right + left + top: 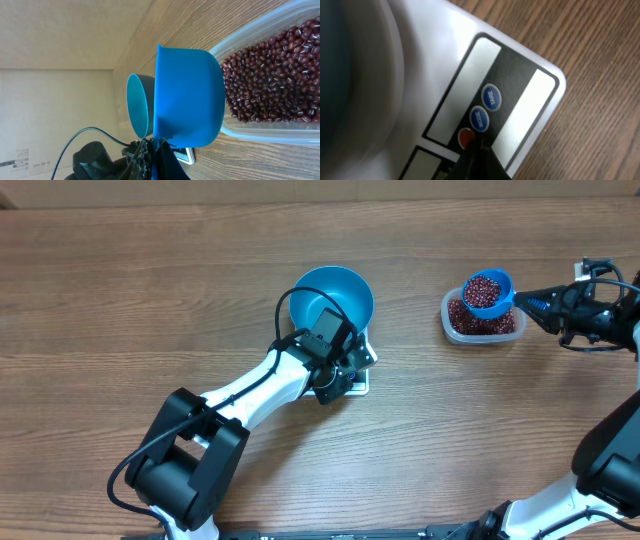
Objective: Scoop item into bowl and weigh 150g on scale
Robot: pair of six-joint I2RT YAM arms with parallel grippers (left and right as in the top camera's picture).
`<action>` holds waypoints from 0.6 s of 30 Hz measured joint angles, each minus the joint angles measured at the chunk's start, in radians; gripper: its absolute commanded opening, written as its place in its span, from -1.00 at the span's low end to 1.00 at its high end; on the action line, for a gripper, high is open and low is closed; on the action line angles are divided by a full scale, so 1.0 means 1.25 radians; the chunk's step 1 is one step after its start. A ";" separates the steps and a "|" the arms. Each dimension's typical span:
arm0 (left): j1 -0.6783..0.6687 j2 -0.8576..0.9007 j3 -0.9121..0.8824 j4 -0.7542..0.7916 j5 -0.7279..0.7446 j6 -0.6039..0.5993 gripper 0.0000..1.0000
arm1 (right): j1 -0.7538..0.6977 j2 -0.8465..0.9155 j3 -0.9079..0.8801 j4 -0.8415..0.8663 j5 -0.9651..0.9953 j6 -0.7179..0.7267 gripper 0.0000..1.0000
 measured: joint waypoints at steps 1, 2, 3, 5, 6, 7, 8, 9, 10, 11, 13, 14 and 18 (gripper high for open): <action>0.000 0.001 0.004 -0.011 0.000 0.000 -0.92 | 0.000 0.000 0.000 0.000 0.000 0.000 -0.93; 0.000 0.001 0.006 -0.016 0.000 0.000 -0.92 | 0.000 0.000 0.000 0.001 0.000 0.000 -0.93; -0.002 0.001 0.008 -0.022 0.000 0.000 -0.92 | 0.000 0.000 0.000 0.001 0.000 0.000 -0.93; -0.006 0.001 0.009 -0.032 0.000 0.000 -0.92 | 0.000 0.000 0.000 0.003 0.000 0.000 -0.93; -0.010 0.001 0.009 -0.034 0.000 0.000 -0.92 | 0.000 0.000 0.000 0.004 0.001 0.000 -0.93; -0.014 0.001 0.009 -0.035 0.000 0.000 -0.92 | 0.000 0.000 0.000 0.004 0.001 0.000 -0.93; -0.018 0.001 0.009 -0.036 0.000 0.000 -0.91 | 0.000 0.000 0.000 0.005 0.001 0.000 -0.93; -0.023 0.001 0.009 -0.039 0.000 0.001 -0.92 | 0.000 0.000 0.000 0.004 0.002 0.000 -0.93; -0.027 -0.001 0.010 -0.041 0.000 0.001 -0.92 | 0.000 0.000 0.000 0.005 0.002 0.000 -0.93; -0.031 -0.004 0.009 -0.046 -0.001 0.001 -0.92 | 0.000 0.000 0.000 0.005 0.002 0.000 -0.93; -0.035 -0.021 0.009 -0.052 0.000 0.001 -0.92 | 0.000 0.000 0.000 0.006 0.003 0.000 -0.93; -0.035 -0.033 0.010 -0.052 0.000 0.001 -0.91 | 0.000 0.000 0.000 0.007 0.002 0.000 -0.93; -0.036 -0.106 0.010 -0.052 0.000 0.001 -0.91 | 0.000 0.000 0.000 0.014 0.002 0.002 -0.93</action>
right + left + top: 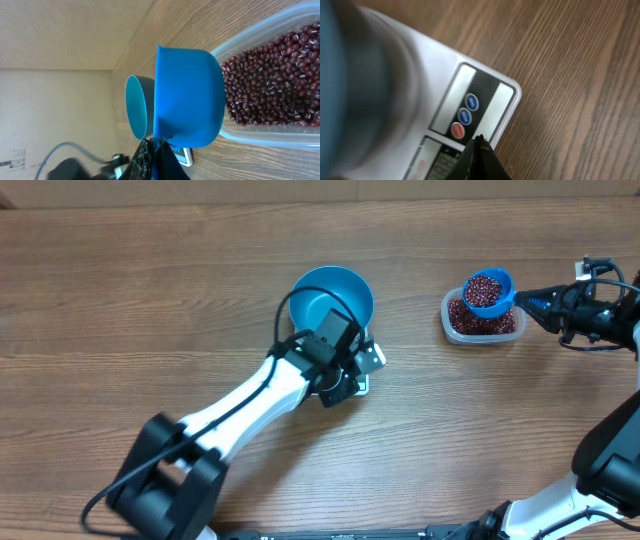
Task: Scoop item into bowl and weigh 150g on scale
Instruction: 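Raise the left gripper from the scale up over the teal bowl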
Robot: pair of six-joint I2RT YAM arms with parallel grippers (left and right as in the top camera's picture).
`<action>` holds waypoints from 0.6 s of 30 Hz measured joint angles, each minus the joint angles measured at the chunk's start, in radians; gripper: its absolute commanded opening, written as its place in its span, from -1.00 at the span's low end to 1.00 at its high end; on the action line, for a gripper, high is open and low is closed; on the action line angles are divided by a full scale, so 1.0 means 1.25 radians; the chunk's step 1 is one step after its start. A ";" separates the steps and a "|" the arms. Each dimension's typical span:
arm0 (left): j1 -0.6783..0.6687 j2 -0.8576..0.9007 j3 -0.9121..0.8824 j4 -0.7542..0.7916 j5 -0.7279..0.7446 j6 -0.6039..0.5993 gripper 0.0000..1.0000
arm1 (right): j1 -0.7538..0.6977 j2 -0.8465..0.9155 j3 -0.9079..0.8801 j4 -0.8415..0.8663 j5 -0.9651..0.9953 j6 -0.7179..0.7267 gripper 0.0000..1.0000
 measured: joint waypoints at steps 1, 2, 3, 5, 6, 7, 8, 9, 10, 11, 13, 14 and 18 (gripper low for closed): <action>0.000 -0.021 0.000 0.000 0.000 0.000 -0.92 | 0.000 0.000 0.000 0.002 0.001 0.001 -0.93; 0.000 -0.041 0.000 0.001 0.000 0.000 -0.91 | 0.000 0.000 0.000 0.007 0.000 0.005 -0.93; 0.000 -0.058 0.000 0.001 0.000 0.000 -0.92 | 0.000 0.000 0.000 0.010 0.000 0.009 -0.92; 0.000 -0.092 0.000 0.001 0.000 0.000 -0.92 | 0.000 0.000 0.000 0.012 0.001 0.012 -0.93; 0.000 -0.105 0.000 0.001 0.000 0.000 -0.92 | 0.000 0.000 0.000 0.011 0.000 0.014 -0.93; 0.000 -0.115 0.000 0.003 0.000 0.000 -0.91 | 0.000 0.000 0.000 0.012 0.000 0.015 -0.93; 0.002 -0.123 0.000 0.005 0.000 0.000 -0.91 | 0.000 0.000 0.000 0.012 0.000 0.015 -0.93; 0.003 -0.128 0.001 0.006 0.000 0.000 -0.91 | 0.000 0.000 0.000 0.013 0.001 0.016 -0.93; 0.007 -0.130 0.004 0.007 0.000 0.000 -0.92 | 0.000 0.000 0.000 0.013 0.001 0.015 -0.93; 0.015 -0.130 0.007 0.011 0.000 -0.001 -0.92 | 0.000 0.000 0.000 0.013 0.001 0.016 -0.93; 0.033 -0.130 0.011 0.018 0.000 -0.003 -0.91 | 0.000 0.000 0.000 0.013 0.001 0.015 -0.92; 0.047 -0.130 0.014 0.022 0.000 -0.004 -0.91 | 0.000 0.000 0.000 0.012 0.000 0.016 -0.93; 0.104 -0.130 0.038 0.024 0.000 -0.013 -0.91 | 0.000 0.000 0.000 0.014 0.000 0.016 -0.93</action>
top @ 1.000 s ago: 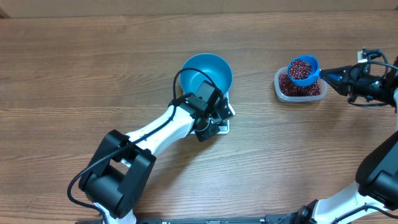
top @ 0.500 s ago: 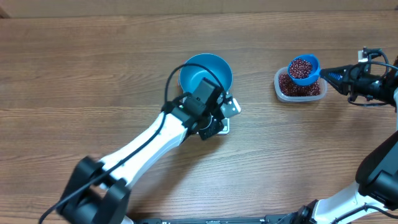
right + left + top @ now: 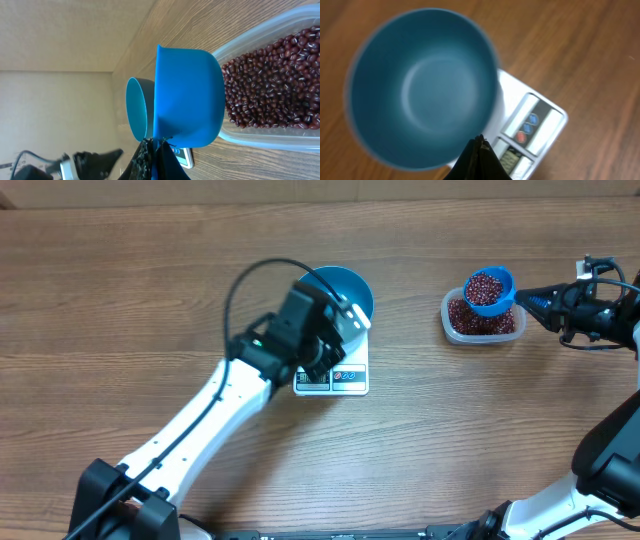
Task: Scoop item into bowl and weigh 150g on scale
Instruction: 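Raise the left gripper from the scale up over the teal bowl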
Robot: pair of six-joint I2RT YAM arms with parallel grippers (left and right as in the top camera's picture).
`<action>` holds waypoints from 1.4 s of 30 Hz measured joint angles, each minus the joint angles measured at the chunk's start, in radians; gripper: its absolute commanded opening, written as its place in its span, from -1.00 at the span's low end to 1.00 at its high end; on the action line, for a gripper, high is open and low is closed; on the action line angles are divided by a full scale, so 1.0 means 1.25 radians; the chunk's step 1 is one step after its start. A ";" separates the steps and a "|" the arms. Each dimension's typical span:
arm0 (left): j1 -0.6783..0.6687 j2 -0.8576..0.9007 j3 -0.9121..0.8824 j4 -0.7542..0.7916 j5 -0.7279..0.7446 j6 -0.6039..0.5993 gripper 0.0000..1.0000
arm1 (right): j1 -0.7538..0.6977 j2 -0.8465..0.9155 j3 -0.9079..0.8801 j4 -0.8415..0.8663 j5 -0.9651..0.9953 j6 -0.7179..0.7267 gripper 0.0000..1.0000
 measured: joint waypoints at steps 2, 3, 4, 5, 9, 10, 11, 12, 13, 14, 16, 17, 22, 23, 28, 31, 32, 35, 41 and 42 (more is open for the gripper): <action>0.024 0.000 0.018 0.000 0.000 -0.003 -0.91 | 0.000 0.000 0.000 0.001 0.000 0.000 -0.93; 0.033 0.001 0.026 0.000 0.000 -0.003 -0.91 | 0.000 0.000 0.000 0.002 0.000 0.000 -0.93; 0.040 0.001 0.033 0.000 0.000 -0.003 -0.91 | 0.000 0.000 0.000 0.003 0.000 0.000 -0.93; 0.046 0.002 0.041 0.001 0.000 -0.004 -0.92 | 0.000 0.000 0.000 0.004 0.000 0.000 -0.93; 0.049 0.024 0.062 0.007 0.001 -0.005 -0.91 | 0.000 0.000 0.000 0.005 0.000 0.000 -0.93; 0.049 0.027 0.063 0.009 0.001 -0.005 -0.91 | 0.000 0.000 0.000 0.005 0.000 0.000 -0.93; 0.049 0.037 0.063 0.015 0.001 -0.006 -0.91 | 0.000 0.000 0.000 0.005 0.000 -0.001 -0.93; 0.049 0.050 0.065 0.023 0.003 -0.007 -0.92 | 0.000 0.000 0.000 0.005 0.000 0.000 -0.93; 0.049 0.065 0.065 0.034 0.003 -0.009 -0.91 | 0.000 0.000 0.000 0.005 0.000 0.000 -0.93; 0.049 0.084 0.067 0.044 0.003 -0.009 -0.92 | 0.000 0.000 0.000 0.006 0.000 0.000 -0.93; 0.049 0.115 0.070 0.048 0.003 -0.009 -0.91 | 0.000 0.000 0.000 0.005 0.000 0.000 -0.93; 0.049 0.129 0.074 0.046 0.003 -0.009 -0.91 | 0.000 0.000 0.000 0.005 0.000 0.000 -0.93; 0.049 0.166 0.110 0.037 0.002 -0.009 -0.91 | 0.000 0.000 0.000 0.006 0.000 0.000 -0.93; 0.049 0.169 0.121 0.037 0.003 -0.009 -0.92 | 0.000 0.000 0.000 0.006 0.000 0.000 -0.93; 0.049 0.178 0.148 0.038 0.003 -0.009 -0.92 | 0.000 0.000 0.000 0.007 0.000 0.000 -0.92; 0.049 0.195 0.149 0.029 0.003 -0.009 -0.92 | 0.000 0.000 0.000 0.007 0.000 -0.001 -0.93; 0.049 0.200 0.149 0.024 0.002 -0.009 -0.92 | 0.000 0.000 0.000 0.006 0.000 0.000 -0.93; 0.049 0.210 0.149 0.006 0.002 -0.009 -0.92 | 0.000 0.000 0.000 0.006 0.000 0.000 -0.93; 0.049 0.210 0.149 -0.029 0.003 -0.009 -0.91 | 0.000 0.000 0.000 0.007 0.000 0.000 -0.93; 0.049 0.210 0.149 -0.036 0.003 -0.009 -0.91 | 0.000 0.000 0.000 0.007 0.000 0.000 -0.93</action>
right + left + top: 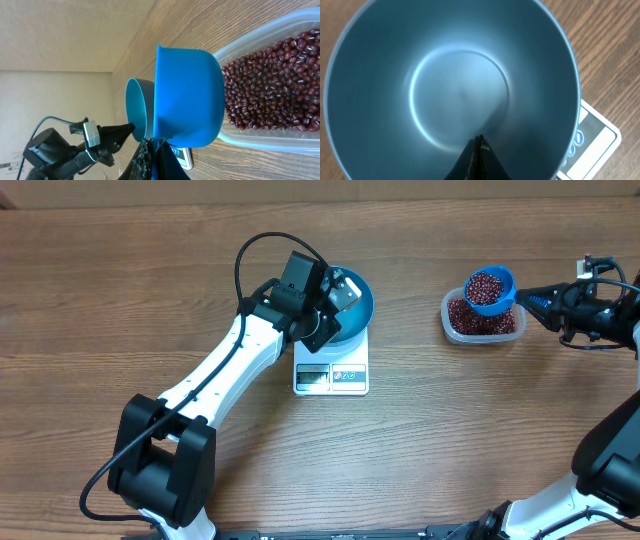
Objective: Scoop item into bowl and weigh 150g on scale
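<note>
An empty blue bowl [356, 308] stands on the white scale [332, 376]. My left gripper [335, 315] is shut with nothing in it and hangs just over the bowl. In the left wrist view its tip [479, 142] points into the bare bowl interior [455, 85], and the scale's buttons [576, 140] show at the right. My right gripper [532, 302] is shut on the handle of a blue scoop [488, 290] full of red beans. The scoop is held above the clear bean container [483, 323]. The right wrist view shows the scoop [190, 90] and the beans [270, 85].
The scale's display panel [330, 378] faces the near edge of the wooden table [150, 300]. The left arm [220, 380] stretches from the lower left across the table to the bowl. The right arm's cables [600, 275] sit at the far right edge.
My left gripper has come from higher up and left of the bowl to close over its inside, so the bowl now fills the wrist view. The right gripper and scoop have not moved.
My left gripper's shut tip was at the red button on the scale's panel. Then it stood back from the panel, then high above the bowl, and now low over the bowl. All the while my right gripper held the loaded scoop over the container.
</note>
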Robot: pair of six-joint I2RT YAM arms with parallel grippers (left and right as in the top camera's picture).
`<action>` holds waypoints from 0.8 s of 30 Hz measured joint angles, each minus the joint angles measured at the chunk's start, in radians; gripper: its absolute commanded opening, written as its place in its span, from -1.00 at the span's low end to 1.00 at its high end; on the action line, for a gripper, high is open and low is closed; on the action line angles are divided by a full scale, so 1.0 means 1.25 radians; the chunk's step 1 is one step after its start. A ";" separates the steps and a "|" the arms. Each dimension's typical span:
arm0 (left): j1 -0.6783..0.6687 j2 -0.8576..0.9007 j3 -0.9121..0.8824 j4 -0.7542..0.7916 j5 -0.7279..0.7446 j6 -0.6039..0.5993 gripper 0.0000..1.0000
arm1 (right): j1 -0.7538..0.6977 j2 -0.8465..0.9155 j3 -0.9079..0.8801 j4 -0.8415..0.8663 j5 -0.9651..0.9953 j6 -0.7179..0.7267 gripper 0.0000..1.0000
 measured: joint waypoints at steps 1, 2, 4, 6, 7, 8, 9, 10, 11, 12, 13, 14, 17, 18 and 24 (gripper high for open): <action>0.000 0.000 0.000 -0.007 0.000 0.000 -0.92 | 0.000 0.000 0.000 0.000 0.000 0.000 -0.93; 0.000 0.000 0.000 -0.013 0.000 0.000 -0.92 | 0.000 0.000 0.000 0.000 0.000 0.000 -0.93; 0.000 0.000 0.000 -0.022 0.000 0.000 -0.92 | 0.000 0.000 0.000 -0.001 0.000 0.000 -0.93; 0.000 0.000 0.000 -0.027 0.000 0.000 -0.91 | 0.000 0.000 0.000 0.000 0.000 0.000 -0.93; 0.000 0.000 0.000 -0.030 0.000 0.000 -0.91 | 0.000 0.000 0.000 0.000 0.000 0.000 -0.93; 0.000 0.000 0.000 -0.031 0.000 0.000 -0.92 | 0.000 0.000 0.000 -0.001 0.000 0.000 -0.93; 0.000 0.000 0.000 -0.034 0.000 0.000 -0.91 | 0.000 0.000 0.000 0.000 0.000 0.000 -0.93; 0.000 0.000 0.000 -0.037 0.000 0.000 -0.92 | 0.000 0.000 0.000 0.000 0.000 0.000 -0.93; 0.000 0.000 0.000 -0.040 0.000 0.000 -0.91 | 0.000 0.000 0.000 -0.001 0.000 0.000 -0.93; 0.000 0.000 0.000 -0.042 0.000 0.000 -0.91 | 0.000 0.000 0.000 -0.001 0.000 0.000 -0.93; 0.000 0.000 0.000 -0.044 0.000 -0.001 -0.92 | 0.000 0.000 0.000 0.000 0.000 0.000 -0.93; 0.000 0.000 0.000 -0.046 0.000 -0.001 -0.91 | 0.000 0.000 0.000 0.000 0.000 0.000 -0.93; 0.000 0.000 0.000 -0.052 0.000 -0.005 -0.92 | 0.000 0.000 0.000 0.000 0.000 0.000 -0.93; 0.000 0.000 0.000 -0.055 0.000 -0.006 -0.91 | 0.000 0.000 0.000 -0.001 0.000 0.000 -0.93; 0.000 0.000 0.000 -0.067 0.000 -0.015 -0.91 | 0.000 0.000 0.000 -0.001 0.000 0.000 -0.93</action>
